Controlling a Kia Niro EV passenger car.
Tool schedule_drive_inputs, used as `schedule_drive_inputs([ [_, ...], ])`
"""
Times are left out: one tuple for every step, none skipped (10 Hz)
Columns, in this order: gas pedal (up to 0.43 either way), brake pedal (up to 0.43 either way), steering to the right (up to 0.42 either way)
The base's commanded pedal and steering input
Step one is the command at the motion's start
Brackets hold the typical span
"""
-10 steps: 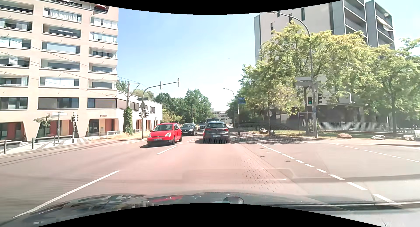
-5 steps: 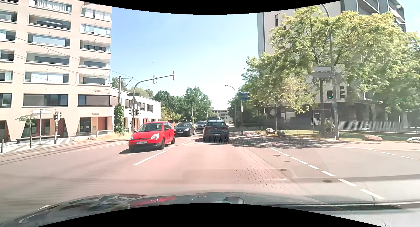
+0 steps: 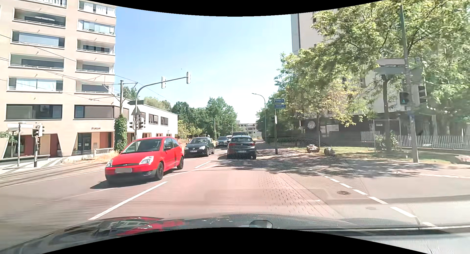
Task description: Follow the waypoints while adhering to traffic rules and regulations
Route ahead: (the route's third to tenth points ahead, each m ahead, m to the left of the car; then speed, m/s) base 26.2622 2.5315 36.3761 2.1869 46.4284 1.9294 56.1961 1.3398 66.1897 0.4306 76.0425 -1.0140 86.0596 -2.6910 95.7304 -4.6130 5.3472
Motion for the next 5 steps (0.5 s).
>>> schedule_drive_inputs([
  [0.11,0.0,-0.007],
  [0.11,0.0,-0.009],
  [0.11,0.0,-0.01],
  [0.11,0.0,-0.01],
  [0.11,0.0,-0.01],
])
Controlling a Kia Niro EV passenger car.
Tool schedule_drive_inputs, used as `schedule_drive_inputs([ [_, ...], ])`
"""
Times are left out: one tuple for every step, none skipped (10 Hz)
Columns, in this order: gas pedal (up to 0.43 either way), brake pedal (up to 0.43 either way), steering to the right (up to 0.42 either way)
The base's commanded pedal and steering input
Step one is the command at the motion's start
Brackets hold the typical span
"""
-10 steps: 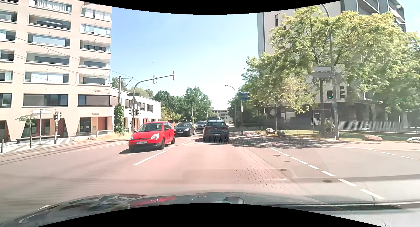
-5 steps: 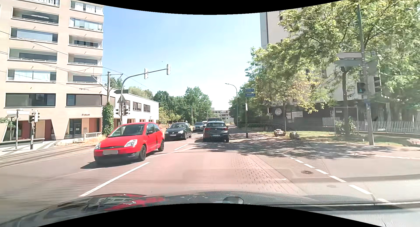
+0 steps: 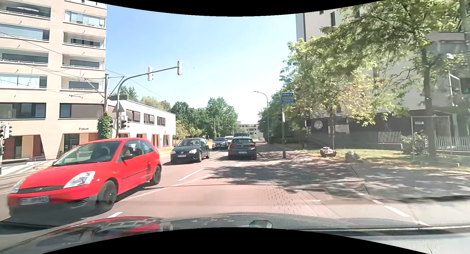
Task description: Follow the waypoints while adhering to traffic rules and regulations
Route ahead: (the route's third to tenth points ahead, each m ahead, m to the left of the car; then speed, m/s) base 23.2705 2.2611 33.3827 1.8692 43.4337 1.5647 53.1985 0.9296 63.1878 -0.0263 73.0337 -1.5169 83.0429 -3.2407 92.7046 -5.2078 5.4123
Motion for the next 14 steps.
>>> schedule_drive_inputs([
  [0.11,0.0,-0.011],
  [0.11,0.0,-0.011],
  [0.11,0.0,-0.012],
  [0.11,0.0,-0.011],
  [0.11,0.0,-0.006],
  [0.11,0.0,-0.004],
  [0.11,0.0,-0.004],
  [0.11,0.0,-0.004],
  [0.11,0.0,-0.004],
  [0.11,0.0,-0.002],
  [0.118,0.0,0.0],
  [0.118,0.0,0.0],
  [0.118,0.0,-0.001],
  [0.118,0.0,0.0],
])
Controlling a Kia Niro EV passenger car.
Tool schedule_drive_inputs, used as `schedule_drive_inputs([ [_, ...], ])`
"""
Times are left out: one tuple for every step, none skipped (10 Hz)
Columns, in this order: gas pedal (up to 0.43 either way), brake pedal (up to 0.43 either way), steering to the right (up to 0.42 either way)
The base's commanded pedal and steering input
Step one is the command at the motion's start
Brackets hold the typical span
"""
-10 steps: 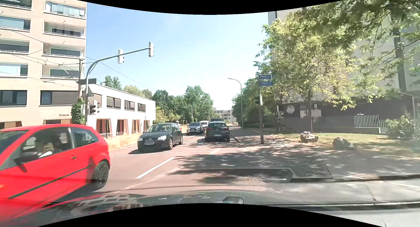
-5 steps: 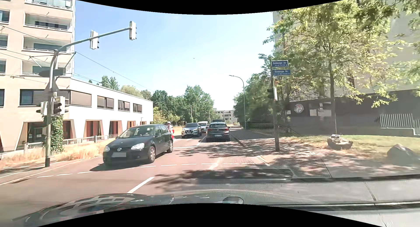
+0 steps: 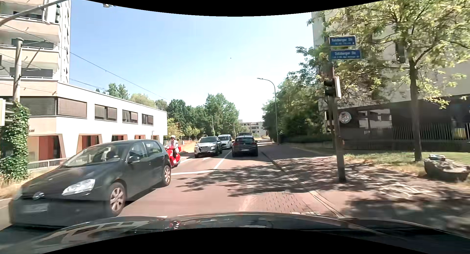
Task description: Follow the waypoints while adhering to traffic rules and regulations
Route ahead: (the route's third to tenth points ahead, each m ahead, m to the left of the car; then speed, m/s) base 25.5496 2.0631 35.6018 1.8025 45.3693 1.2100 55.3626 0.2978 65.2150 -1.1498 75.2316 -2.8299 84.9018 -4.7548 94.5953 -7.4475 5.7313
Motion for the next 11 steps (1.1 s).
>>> schedule_drive_inputs([
  [0.138,0.0,0.005],
  [0.138,0.0,0.008],
  [0.138,0.0,0.006],
  [0.138,0.0,0.004],
  [0.138,0.0,0.004],
  [0.138,0.0,0.004],
  [0.138,0.0,0.004],
  [0.138,0.0,0.003],
  [0.138,0.0,0.003],
  [0.138,0.0,0.002],
  [0.138,0.0,0.003],
])
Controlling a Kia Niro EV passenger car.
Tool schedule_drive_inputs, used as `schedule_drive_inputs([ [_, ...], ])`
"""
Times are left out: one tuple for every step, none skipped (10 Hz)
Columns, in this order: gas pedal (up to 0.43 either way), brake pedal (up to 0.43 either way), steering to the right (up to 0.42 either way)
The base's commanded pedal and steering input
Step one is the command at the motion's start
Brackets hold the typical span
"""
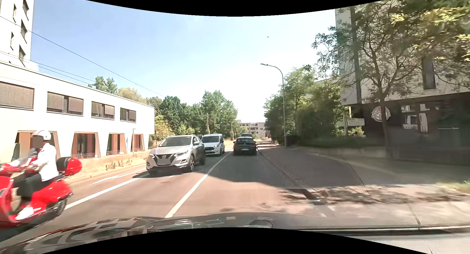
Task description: Follow the waypoints while adhering to traffic rules and regulations
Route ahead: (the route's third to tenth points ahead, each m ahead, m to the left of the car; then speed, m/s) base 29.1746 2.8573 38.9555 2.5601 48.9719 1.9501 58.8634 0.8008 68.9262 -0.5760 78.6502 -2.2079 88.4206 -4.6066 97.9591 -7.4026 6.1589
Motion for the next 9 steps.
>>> schedule_drive_inputs([
  [0.138,0.0,0.003],
  [0.138,0.0,0.003],
  [0.138,0.0,0.002],
  [0.138,0.0,0.002],
  [0.138,0.0,0.002],
  [0.138,0.0,0.002],
  [0.138,0.0,0.001],
  [0.138,0.0,0.001],
  [0.13,0.0,0.0],
])
